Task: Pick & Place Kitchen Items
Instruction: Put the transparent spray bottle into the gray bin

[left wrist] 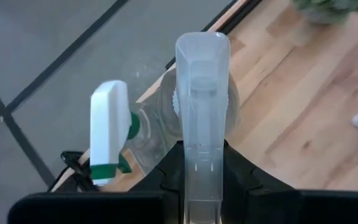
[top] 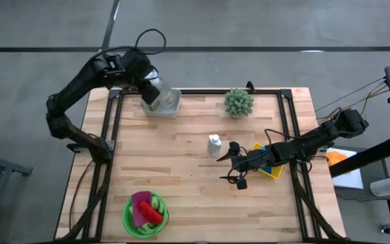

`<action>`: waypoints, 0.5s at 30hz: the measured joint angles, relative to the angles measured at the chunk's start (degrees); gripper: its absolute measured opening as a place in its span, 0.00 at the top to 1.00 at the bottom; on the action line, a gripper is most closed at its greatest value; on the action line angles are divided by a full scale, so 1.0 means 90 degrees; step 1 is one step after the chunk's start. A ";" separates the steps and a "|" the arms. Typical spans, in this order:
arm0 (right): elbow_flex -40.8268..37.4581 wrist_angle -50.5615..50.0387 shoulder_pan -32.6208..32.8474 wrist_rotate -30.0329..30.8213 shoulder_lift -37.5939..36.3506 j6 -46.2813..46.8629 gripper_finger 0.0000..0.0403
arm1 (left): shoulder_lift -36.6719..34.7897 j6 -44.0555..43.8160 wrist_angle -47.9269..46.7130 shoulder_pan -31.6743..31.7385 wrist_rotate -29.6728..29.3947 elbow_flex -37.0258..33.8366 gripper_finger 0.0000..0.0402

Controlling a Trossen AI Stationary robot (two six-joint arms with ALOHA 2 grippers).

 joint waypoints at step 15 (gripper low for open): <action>0.0000 0.0000 -0.0001 0.0000 -0.0001 0.0007 0.17 | 0.0008 0.0000 0.0911 0.0400 0.0022 -0.1632 0.87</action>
